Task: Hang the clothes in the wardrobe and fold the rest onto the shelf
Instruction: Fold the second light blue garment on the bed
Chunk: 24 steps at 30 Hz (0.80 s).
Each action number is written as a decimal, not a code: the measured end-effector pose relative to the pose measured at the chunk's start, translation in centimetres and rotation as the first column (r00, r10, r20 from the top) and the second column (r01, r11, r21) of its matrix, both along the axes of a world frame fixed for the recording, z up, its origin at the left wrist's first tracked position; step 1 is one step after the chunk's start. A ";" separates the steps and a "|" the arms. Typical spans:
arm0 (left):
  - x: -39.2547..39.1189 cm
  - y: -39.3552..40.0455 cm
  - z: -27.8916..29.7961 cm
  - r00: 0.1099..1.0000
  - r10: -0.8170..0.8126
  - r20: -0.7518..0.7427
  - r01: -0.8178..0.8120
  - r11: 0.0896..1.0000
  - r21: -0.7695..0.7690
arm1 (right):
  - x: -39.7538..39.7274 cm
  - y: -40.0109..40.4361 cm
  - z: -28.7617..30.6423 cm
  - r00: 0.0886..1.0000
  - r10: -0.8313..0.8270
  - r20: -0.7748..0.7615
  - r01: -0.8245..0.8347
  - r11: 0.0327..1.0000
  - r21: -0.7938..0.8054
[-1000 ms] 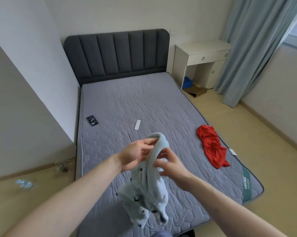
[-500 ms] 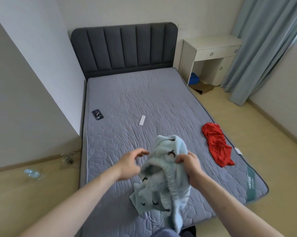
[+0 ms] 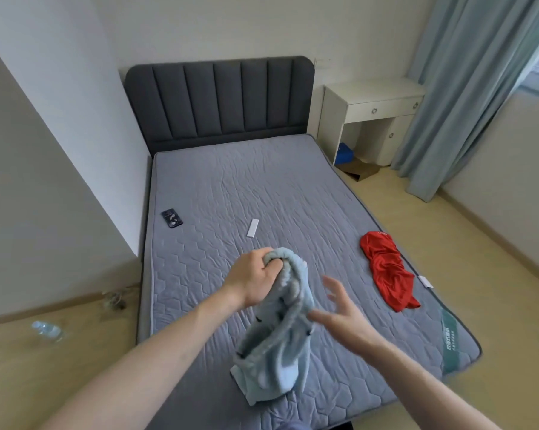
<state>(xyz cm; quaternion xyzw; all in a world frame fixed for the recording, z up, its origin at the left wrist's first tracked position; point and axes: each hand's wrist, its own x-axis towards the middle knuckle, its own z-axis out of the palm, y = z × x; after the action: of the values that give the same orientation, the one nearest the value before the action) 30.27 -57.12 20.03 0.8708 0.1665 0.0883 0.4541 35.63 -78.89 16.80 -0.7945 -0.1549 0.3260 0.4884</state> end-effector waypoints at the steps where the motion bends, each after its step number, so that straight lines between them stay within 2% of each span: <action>1: 0.5 -0.1 0.5 1.000 -0.010 -0.018 0.010 1.000 0.014 | -1.1 0.1 -0.5 0.997 0.074 0.005 -0.074 0.997 -0.026; 3: 1.4 -0.7 1.3 0.999 -0.022 -0.041 0.023 1.000 0.016 | -3.0 0.9 -1.6 0.990 0.140 -0.011 -0.140 0.989 -0.048; 5: 2.4 -1.3 1.9 0.997 -0.034 -0.071 0.032 0.999 -0.038 | -4.1 2.7 -2.3 0.995 0.098 -0.004 -0.098 0.994 -0.040; 9: 4.1 -2.1 3.5 0.973 -0.079 -0.216 -0.003 0.935 -0.355 | -4.2 5.9 -2.4 0.991 -0.082 0.109 0.082 0.997 0.000; 11: 4.5 -2.1 4.3 0.967 -0.119 -0.226 0.000 0.885 -0.465 | -3.4 6.9 -2.0 0.983 -0.150 0.108 0.147 0.989 0.033; 13: 4.7 -1.9 5.3 0.968 -0.157 -0.197 0.037 0.861 -0.507 | -2.5 7.6 -1.8 0.975 -0.181 0.127 0.173 0.982 0.071; 15: 4.8 -1.1 6.0 0.975 -0.155 -0.158 0.059 0.871 -0.489 | -1.6 7.7 -1.6 0.968 -0.222 0.116 0.208 0.971 0.115; 18: 4.4 1.5 6.3 0.991 -0.046 -0.124 -0.005 0.924 -0.381 | -0.1 6.5 -1.1 0.981 -0.180 0.078 0.179 0.984 0.014; 21: 2.8 4.9 5.8 0.991 0.032 -0.134 -0.071 0.952 -0.297 | 2.4 3.7 -1.9 0.963 -0.061 0.263 0.101 0.984 -0.144; 22: 2.2 6.0 5.4 0.990 0.049 -0.136 -0.080 0.970 -0.230 | 3.4 2.7 -2.4 0.949 -0.009 0.315 0.083 0.971 -0.223; 24: 1.0 8.0 4.1 0.987 0.062 -0.150 -0.063 0.998 0.001 | 5.3 1.0 -3.3 0.924 0.129 0.360 0.023 0.921 -0.389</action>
<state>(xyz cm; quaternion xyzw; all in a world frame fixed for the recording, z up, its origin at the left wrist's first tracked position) 31.29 -49.13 24.10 0.8685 0.2275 0.0364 0.4389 40.90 -77.87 13.54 -0.9182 -0.2008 0.2038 0.2741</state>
